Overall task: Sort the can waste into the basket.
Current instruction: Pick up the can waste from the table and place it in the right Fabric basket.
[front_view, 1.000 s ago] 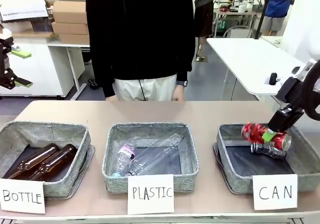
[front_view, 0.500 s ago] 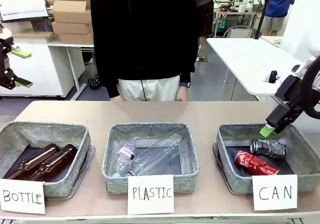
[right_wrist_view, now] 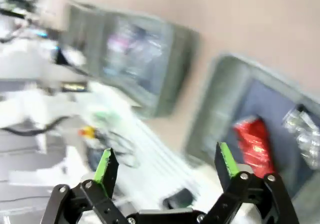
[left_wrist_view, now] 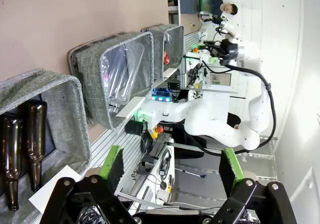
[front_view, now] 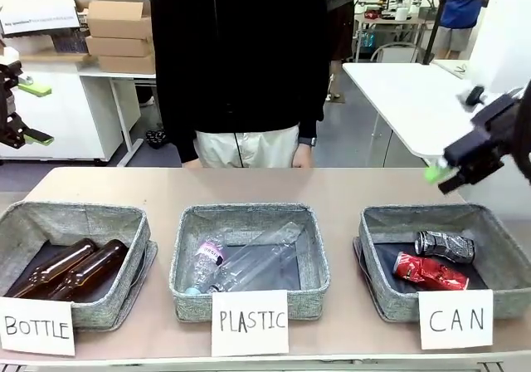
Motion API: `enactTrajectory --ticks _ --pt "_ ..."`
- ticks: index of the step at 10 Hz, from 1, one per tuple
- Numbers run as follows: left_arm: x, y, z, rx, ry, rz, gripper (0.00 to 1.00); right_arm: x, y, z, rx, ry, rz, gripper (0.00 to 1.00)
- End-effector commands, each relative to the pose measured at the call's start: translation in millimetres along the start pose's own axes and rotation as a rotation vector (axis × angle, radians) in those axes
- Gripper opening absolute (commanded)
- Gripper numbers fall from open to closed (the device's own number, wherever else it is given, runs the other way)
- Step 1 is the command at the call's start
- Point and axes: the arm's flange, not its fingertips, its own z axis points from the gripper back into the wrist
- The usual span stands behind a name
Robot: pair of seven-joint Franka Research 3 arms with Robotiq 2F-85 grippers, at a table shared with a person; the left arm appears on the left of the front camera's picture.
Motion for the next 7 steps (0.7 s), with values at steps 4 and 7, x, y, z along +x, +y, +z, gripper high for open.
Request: enactTrajectory --ticks 4,7 --pt "-1.4 -2.6 0.4 0.008 0.002 0.007 1.00 -2.3 7.7 21.1 0.146 -0.078 -0.025 1.00" --pt "-1.4 -2.6 0.4 0.008 0.002 0.007 1.00 -2.3 7.7 21.1 0.146 -0.078 -0.025 1.00"
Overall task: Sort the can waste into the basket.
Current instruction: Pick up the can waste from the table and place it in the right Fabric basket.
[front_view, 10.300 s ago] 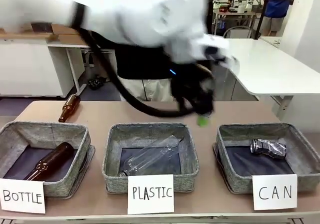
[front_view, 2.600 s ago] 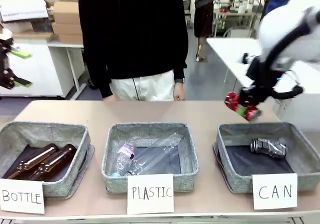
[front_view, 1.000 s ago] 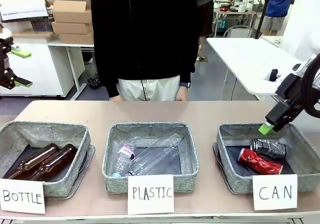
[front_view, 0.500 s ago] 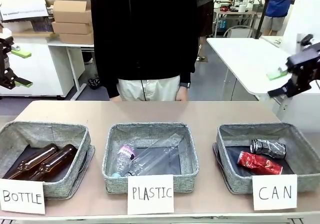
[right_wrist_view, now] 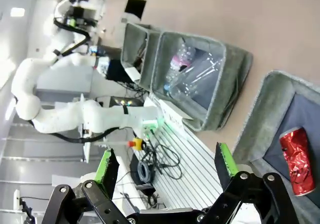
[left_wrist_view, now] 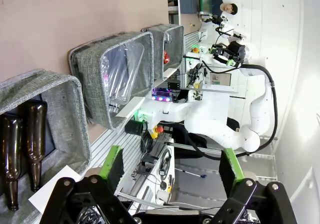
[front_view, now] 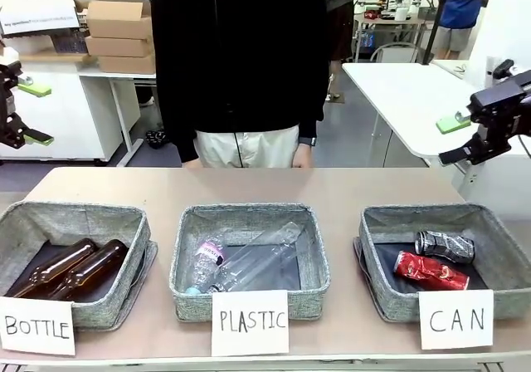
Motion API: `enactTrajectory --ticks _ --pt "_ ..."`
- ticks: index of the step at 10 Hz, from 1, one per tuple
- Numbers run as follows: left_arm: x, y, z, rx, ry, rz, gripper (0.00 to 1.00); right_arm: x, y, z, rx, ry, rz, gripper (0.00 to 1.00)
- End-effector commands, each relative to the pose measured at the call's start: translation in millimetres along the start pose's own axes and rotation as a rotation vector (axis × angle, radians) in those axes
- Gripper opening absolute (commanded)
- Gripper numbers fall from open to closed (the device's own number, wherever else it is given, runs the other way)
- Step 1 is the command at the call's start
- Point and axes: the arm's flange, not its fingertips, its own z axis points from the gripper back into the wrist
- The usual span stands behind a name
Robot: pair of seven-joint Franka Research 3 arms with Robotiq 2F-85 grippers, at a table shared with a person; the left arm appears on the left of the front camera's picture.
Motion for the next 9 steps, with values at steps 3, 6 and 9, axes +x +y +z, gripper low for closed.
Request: enactTrajectory --ticks 3,6,9 --pt "-1.4 -2.6 0.6 0.008 0.001 0.007 1.00 0.4 -1.6 6.6 -0.018 -0.010 0.032 1.00" --pt "-1.4 -2.6 0.6 0.008 0.001 0.007 1.00 0.4 -1.6 6.6 -0.018 -0.010 0.032 1.00" --pt "-1.4 -2.6 0.6 0.008 0.001 0.007 1.00 0.4 -1.6 6.6 -0.018 -0.010 0.032 1.00"
